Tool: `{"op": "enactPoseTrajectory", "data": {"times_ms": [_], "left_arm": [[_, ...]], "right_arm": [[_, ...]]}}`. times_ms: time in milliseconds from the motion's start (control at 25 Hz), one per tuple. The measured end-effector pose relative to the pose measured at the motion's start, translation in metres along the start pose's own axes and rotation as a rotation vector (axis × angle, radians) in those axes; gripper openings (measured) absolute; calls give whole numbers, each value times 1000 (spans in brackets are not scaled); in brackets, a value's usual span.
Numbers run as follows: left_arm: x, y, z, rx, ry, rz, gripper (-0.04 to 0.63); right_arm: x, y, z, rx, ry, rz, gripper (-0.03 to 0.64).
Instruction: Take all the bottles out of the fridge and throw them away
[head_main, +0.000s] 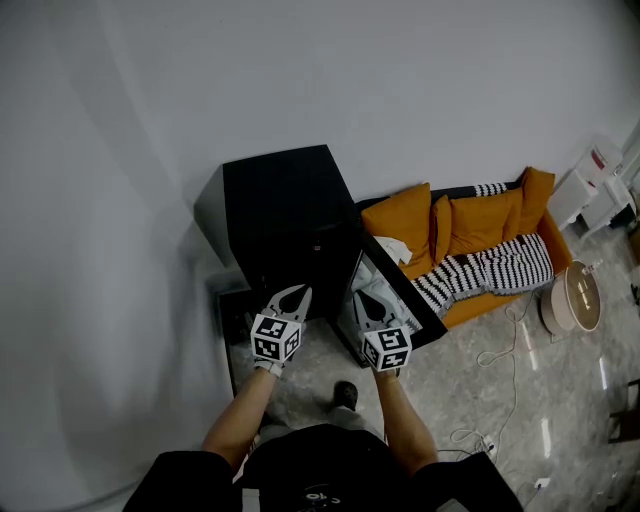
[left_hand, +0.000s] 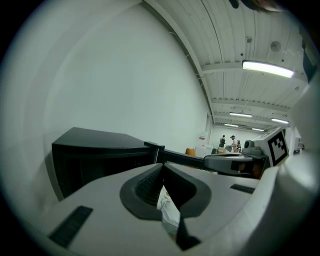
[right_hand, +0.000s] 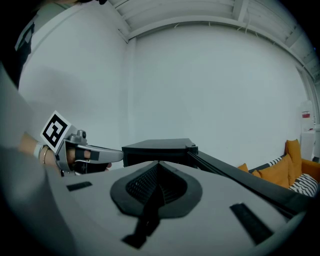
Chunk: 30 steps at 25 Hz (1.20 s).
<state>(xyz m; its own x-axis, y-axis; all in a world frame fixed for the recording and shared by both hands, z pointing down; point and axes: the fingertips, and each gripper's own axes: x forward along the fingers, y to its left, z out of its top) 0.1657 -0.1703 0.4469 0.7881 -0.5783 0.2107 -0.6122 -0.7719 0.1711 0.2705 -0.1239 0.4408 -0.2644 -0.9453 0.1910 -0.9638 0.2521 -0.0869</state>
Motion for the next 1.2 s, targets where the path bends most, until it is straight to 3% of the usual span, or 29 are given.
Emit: {"op": "enactPoseTrajectory", "data": {"times_ms": [400,800,1200], "left_arm": [[11,22,-14,0,19,14,8],[-2,45,-56,-26,67,24,8],[-9,81,-72,-34,74,27,8]], "right_arm": [[40,2,-19,-7,21,30,8],[67,23,-68,12,77,50,8],[120,34,-96,3,97,3,8]]}}
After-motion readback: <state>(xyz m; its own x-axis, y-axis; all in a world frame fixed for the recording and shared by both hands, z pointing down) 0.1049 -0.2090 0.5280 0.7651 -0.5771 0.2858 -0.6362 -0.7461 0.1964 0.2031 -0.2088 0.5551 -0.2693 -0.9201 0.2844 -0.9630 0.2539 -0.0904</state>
